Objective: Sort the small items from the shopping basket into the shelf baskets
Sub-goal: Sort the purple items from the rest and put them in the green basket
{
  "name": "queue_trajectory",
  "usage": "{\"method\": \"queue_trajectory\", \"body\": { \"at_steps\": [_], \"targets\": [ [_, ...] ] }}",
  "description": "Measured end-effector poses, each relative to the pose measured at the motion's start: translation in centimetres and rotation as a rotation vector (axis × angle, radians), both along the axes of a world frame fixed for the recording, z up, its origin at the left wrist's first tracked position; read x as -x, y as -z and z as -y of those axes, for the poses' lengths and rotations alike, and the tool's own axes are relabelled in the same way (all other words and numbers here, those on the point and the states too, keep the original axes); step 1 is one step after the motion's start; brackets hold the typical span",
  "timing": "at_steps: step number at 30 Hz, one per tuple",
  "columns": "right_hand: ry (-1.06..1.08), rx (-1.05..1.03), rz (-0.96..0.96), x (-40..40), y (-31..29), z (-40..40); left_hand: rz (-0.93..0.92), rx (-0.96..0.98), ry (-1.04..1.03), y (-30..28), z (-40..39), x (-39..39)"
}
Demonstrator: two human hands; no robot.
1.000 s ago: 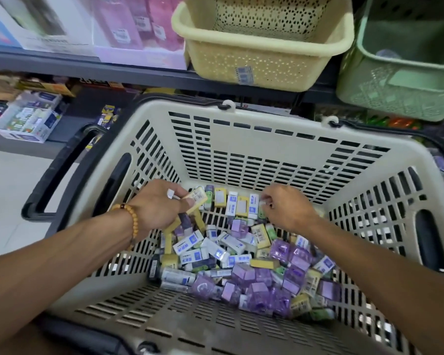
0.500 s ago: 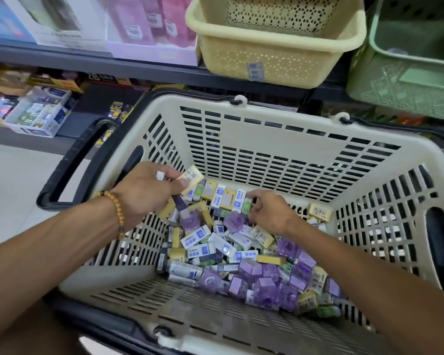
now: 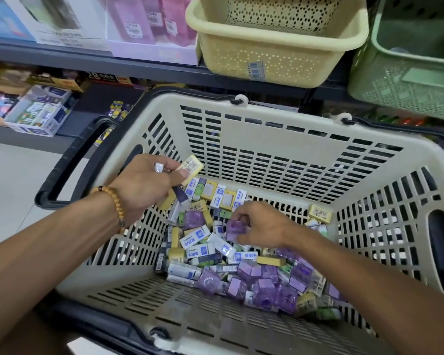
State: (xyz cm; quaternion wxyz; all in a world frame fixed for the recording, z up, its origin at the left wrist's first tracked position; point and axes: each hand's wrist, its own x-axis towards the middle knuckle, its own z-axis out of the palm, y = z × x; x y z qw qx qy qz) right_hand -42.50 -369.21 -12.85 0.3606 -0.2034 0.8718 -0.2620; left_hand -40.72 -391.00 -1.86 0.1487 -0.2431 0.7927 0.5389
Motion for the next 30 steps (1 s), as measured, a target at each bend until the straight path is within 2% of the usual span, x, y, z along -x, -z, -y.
{"method": "queue_trajectory", "body": {
  "at_steps": [3,5,6,8,10,11,13,16,18,20,25,30],
  "targets": [
    [-0.051,-0.008,0.187,-0.6,-1.1,-1.3,0.0,0.005,0.035,0.5,-0.5,0.4],
    [-0.019,0.008,0.243,-1.0,-1.9,-2.0,0.013,-0.006,0.074,0.9,-1.4,0.5],
    [0.049,0.045,0.226,-0.9,-2.4,-2.2,0.024,-0.018,0.095,1.2,-1.9,0.5],
    [0.315,0.237,0.225,-0.5,-3.6,-2.1,0.053,-0.032,0.149,1.9,-2.8,0.5],
    [0.595,0.497,0.338,-0.1,-4.6,-1.2,0.073,-0.014,0.224,2.4,-3.5,0.6],
    [0.67,0.592,0.37,0.0,-4.9,-0.6,0.083,-0.011,0.261,2.5,-3.9,0.7],
    [0.722,0.651,0.366,0.2,-5.0,0.2,0.111,-0.017,0.303,2.7,-4.5,0.8],
    [0.793,0.546,0.286,1.1,-4.6,-0.7,0.126,0.027,0.28,3.5,-4.3,1.0],
    [0.77,0.335,0.153,1.7,-3.6,-2.4,0.114,0.039,0.221,3.9,-3.7,1.3],
    [0.721,0.191,0.089,1.8,-1.9,-3.5,0.102,0.044,0.16,4.0,-3.0,1.7],
    [0.526,0.08,0.006,2.1,1.7,-2.8,0.057,0.015,0.055,4.0,-2.6,2.4],
    [0.337,-0.114,-0.218,1.4,2.4,-2.9,0.06,-0.041,-0.048,3.9,-2.6,2.6]
  ]
}}
